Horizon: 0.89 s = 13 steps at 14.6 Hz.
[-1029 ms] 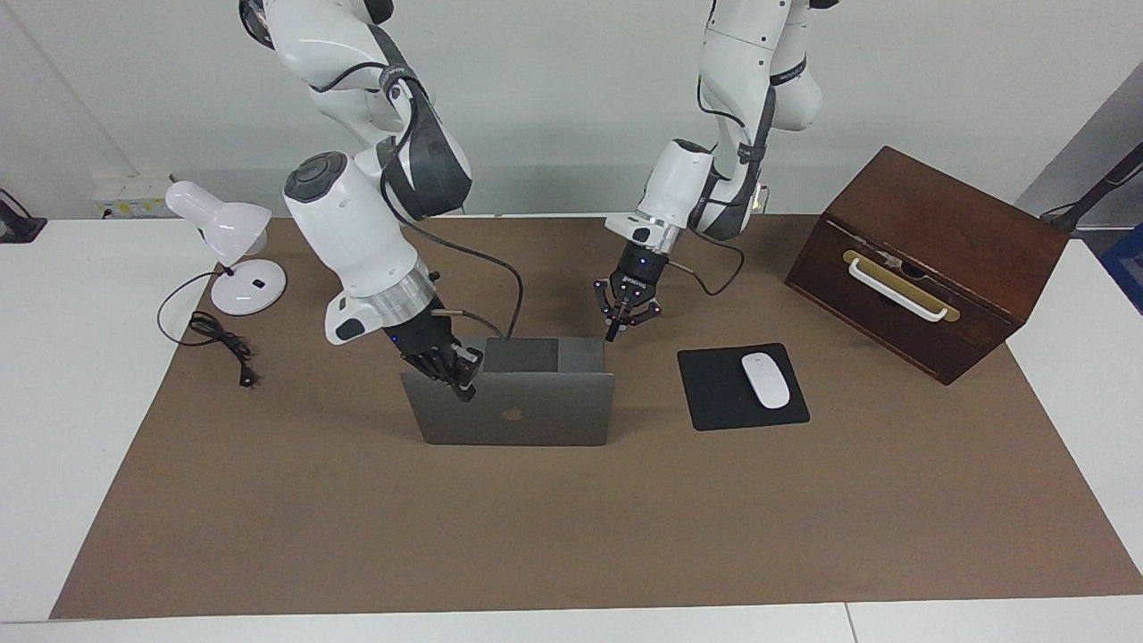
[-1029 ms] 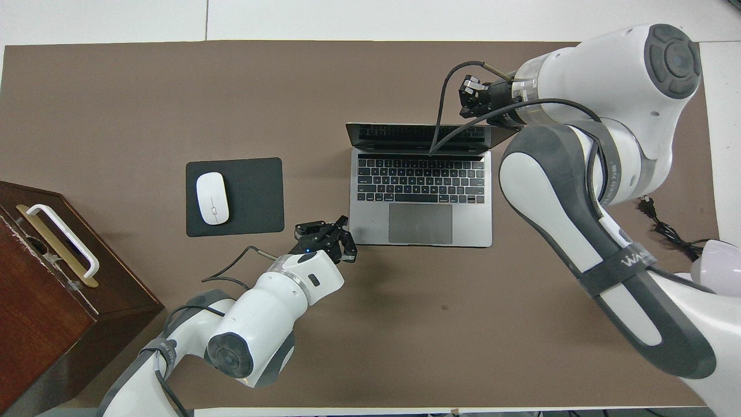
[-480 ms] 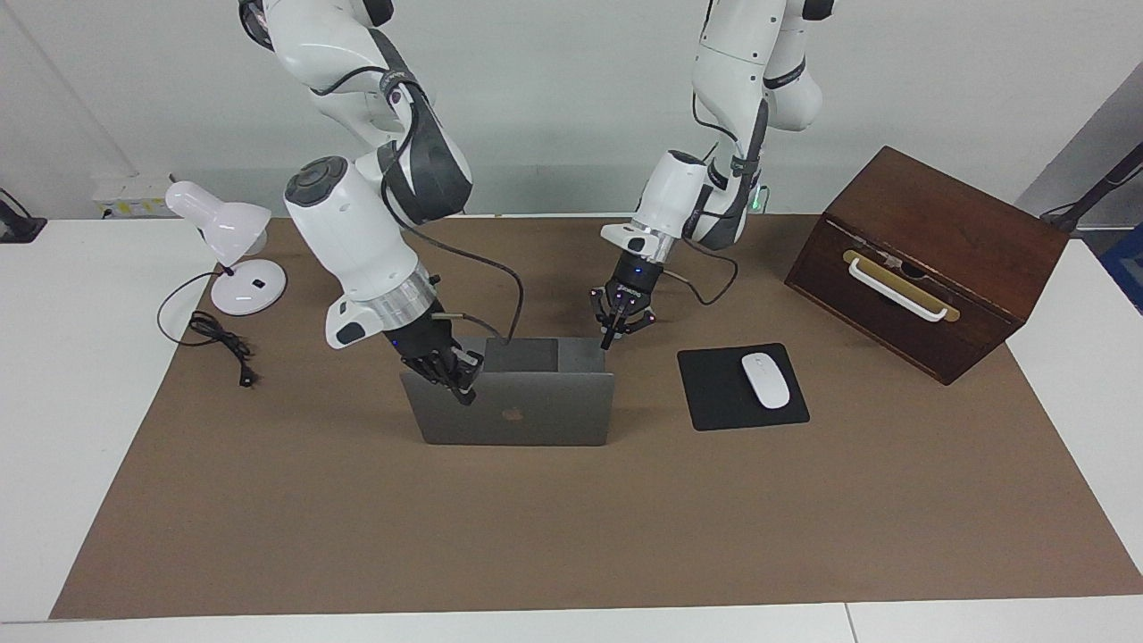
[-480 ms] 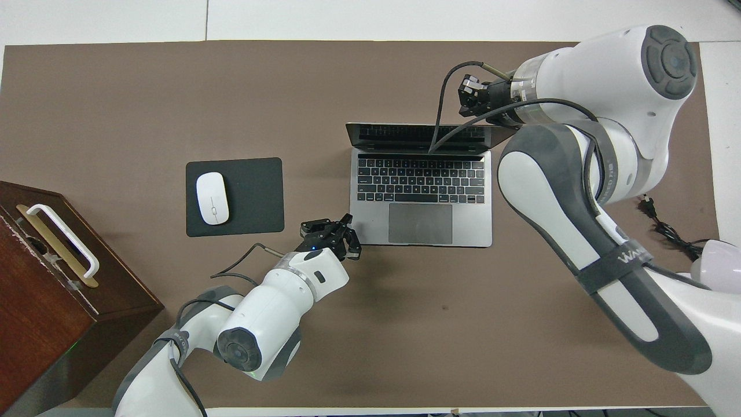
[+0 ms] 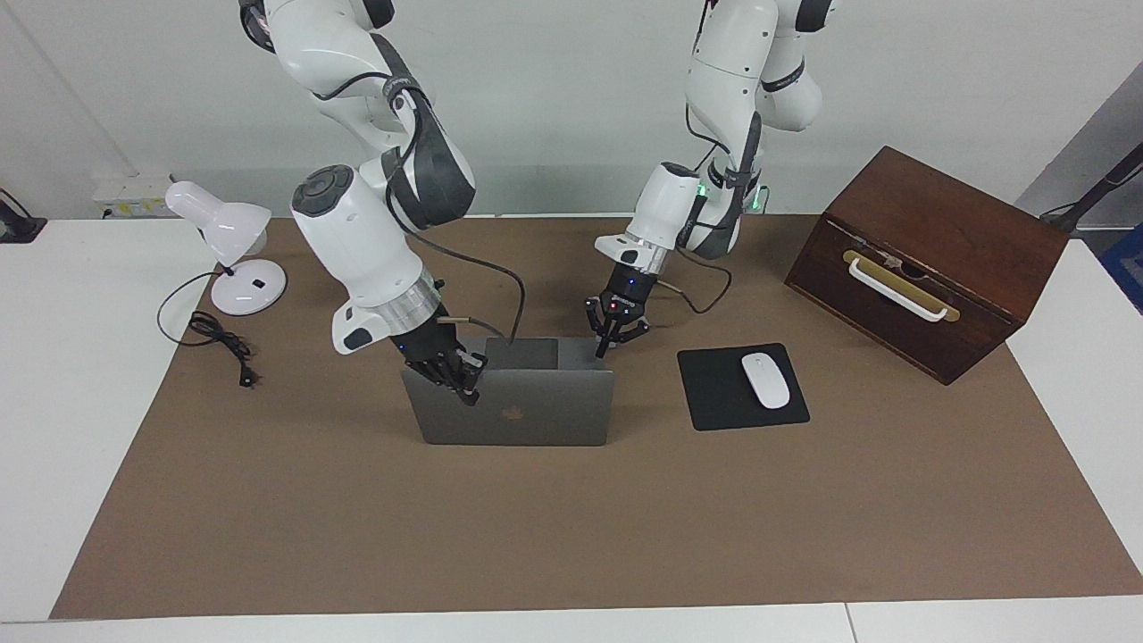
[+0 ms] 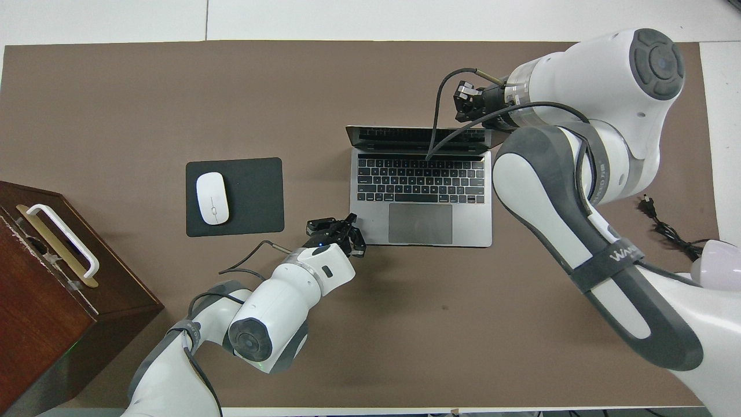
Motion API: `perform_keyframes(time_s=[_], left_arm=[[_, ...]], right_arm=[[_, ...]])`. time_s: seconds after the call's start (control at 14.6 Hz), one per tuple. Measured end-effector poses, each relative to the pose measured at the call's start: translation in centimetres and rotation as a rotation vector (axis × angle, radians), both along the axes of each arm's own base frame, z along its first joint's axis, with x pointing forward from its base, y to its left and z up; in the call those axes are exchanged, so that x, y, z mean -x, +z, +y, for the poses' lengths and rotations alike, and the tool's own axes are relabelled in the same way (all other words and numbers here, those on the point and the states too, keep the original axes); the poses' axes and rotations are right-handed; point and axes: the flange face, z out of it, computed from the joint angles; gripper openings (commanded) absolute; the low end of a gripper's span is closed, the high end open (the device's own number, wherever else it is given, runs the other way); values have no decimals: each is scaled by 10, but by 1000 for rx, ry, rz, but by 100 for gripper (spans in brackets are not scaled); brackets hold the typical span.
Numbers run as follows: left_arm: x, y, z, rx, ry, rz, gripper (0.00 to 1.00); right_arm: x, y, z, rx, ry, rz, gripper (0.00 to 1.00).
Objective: Close laptop with both arms
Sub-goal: 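Lower the right gripper behind the laptop screen while the left gripper holds the base edge, then push the laptop screen down toward the keyboard with the right gripper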
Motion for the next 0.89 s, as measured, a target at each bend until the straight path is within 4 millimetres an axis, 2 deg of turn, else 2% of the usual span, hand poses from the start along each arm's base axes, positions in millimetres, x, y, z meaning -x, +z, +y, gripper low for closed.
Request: perform_keyframes(time_s=[0.41, 0.89], left_arm=[[5, -10, -4, -12, -12, 15, 0], [9, -10, -10, -16, -34, 9, 0]], right_arm=[[2, -4, 1, 3, 4, 8, 0], [9, -12, 8, 15, 30, 67, 0]])
